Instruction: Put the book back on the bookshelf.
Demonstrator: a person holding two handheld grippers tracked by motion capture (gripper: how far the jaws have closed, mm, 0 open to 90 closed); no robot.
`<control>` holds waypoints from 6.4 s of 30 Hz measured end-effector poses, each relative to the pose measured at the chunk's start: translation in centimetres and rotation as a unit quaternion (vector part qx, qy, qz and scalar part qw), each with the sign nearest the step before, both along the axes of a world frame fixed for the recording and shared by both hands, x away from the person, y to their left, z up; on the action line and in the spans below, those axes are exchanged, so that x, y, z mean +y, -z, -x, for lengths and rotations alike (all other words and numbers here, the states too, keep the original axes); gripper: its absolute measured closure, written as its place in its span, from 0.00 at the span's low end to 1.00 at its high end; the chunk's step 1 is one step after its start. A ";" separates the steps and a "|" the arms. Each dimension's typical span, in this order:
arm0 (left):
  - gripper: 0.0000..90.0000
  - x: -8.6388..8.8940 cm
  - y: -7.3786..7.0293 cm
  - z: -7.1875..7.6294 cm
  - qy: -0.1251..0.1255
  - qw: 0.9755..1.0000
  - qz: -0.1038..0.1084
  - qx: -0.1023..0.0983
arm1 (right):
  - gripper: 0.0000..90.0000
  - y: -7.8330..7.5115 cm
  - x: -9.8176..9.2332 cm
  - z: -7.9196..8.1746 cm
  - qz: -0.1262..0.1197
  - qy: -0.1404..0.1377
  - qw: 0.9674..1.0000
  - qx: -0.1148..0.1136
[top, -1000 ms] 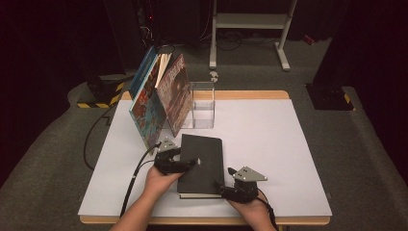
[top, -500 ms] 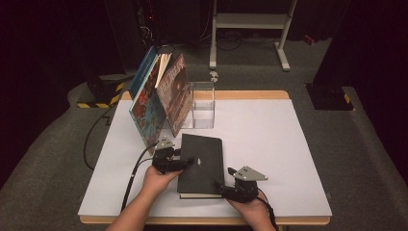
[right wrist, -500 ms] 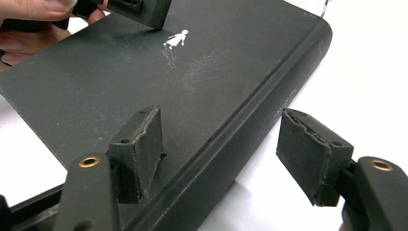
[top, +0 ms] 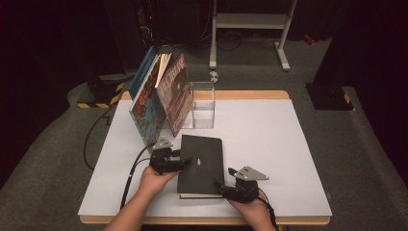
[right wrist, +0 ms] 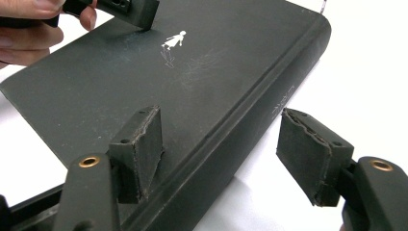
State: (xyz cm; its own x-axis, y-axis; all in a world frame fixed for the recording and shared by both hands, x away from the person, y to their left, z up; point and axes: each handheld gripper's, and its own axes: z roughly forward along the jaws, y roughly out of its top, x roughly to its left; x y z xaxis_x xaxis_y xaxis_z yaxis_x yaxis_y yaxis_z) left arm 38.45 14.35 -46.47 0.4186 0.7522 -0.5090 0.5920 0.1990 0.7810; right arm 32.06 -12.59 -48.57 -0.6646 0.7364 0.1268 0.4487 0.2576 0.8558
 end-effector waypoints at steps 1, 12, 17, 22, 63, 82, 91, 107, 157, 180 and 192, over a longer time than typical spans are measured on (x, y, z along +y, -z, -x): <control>0.46 0.1 0.0 0.0 0.001 1.000 -0.001 -0.001 | 0.35 0.0 0.0 0.0 0.000 -0.001 1.000 0.001; 0.51 0.1 0.3 0.5 -0.010 1.000 -0.008 -0.022 | 0.39 -0.2 -0.4 -1.4 -0.008 0.000 1.000 0.027; 0.51 0.1 0.3 0.5 -0.009 1.000 -0.008 -0.028 | 0.42 -0.5 -0.5 -2.8 -0.011 0.005 0.999 0.038; 0.51 0.0 0.0 0.7 -0.005 0.999 -0.012 -0.043 | 0.39 -0.1 0.0 -3.8 -0.011 0.008 1.000 0.027; 0.58 -0.7 -1.7 1.5 0.007 0.995 -0.001 -0.102 | 0.29 -0.8 0.3 -5.9 -0.036 0.008 0.995 0.090; 0.48 0.5 -0.5 -0.4 0.021 0.999 0.013 -0.043 | 0.31 -0.4 0.3 -5.1 -0.035 0.003 0.996 0.082; 0.50 0.1 -0.7 -0.7 0.018 0.999 0.035 -0.038 | 0.32 -0.4 0.3 -4.9 -0.036 0.003 0.996 0.080; 0.61 0.9 -1.2 -0.3 0.038 0.997 0.058 -0.046 | 0.32 -0.7 0.1 -4.6 -0.025 0.001 0.997 0.076; 0.64 0.2 -2.5 2.9 0.079 0.975 0.002 -0.208 | 0.07 0.3 0.4 -8.6 -0.149 -0.048 0.971 0.182; 0.64 0.3 -2.4 3.5 0.084 0.969 0.007 -0.230 | 0.07 1.1 0.0 -10.1 -0.205 -0.073 0.944 0.247; 0.64 0.5 -2.2 3.2 0.075 0.977 0.030 -0.197 | 0.16 0.1 -0.5 -8.9 -0.190 -0.056 0.960 0.200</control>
